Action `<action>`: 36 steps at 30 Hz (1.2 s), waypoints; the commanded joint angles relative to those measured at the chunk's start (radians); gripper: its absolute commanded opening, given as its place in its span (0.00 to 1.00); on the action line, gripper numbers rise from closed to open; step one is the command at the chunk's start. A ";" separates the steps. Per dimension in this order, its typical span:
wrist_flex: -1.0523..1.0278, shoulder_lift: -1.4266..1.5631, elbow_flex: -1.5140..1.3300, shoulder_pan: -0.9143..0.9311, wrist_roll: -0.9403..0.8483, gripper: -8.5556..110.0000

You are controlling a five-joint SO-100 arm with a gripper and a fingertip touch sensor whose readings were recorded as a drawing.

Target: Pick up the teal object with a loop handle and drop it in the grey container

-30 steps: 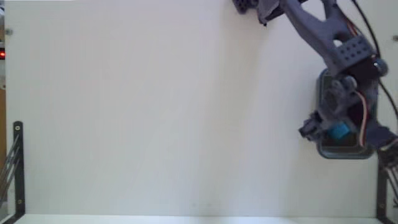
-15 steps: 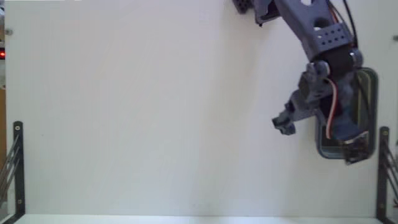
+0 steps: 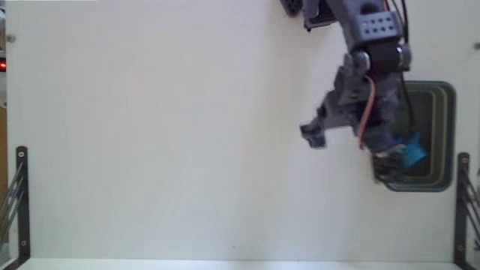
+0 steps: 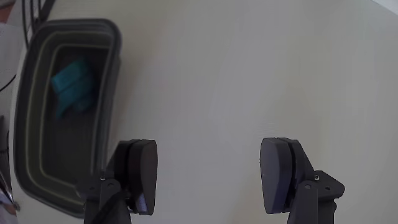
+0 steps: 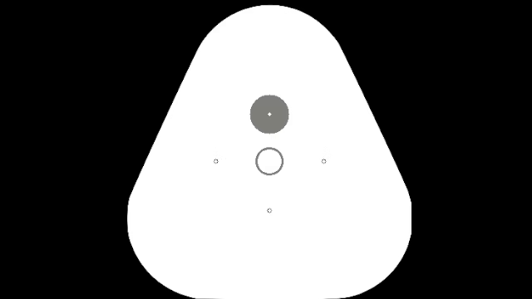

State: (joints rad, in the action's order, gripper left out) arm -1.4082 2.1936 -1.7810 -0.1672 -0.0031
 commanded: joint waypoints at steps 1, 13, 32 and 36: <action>-0.021 0.102 -0.035 0.026 0.003 1.00; -0.022 0.226 -0.158 0.121 0.003 1.00; -0.022 0.287 -0.218 0.167 0.003 1.00; -0.022 0.287 -0.218 0.167 0.003 1.00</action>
State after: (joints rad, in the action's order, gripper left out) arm -1.4113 2.4298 -1.9942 -0.0107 -0.0046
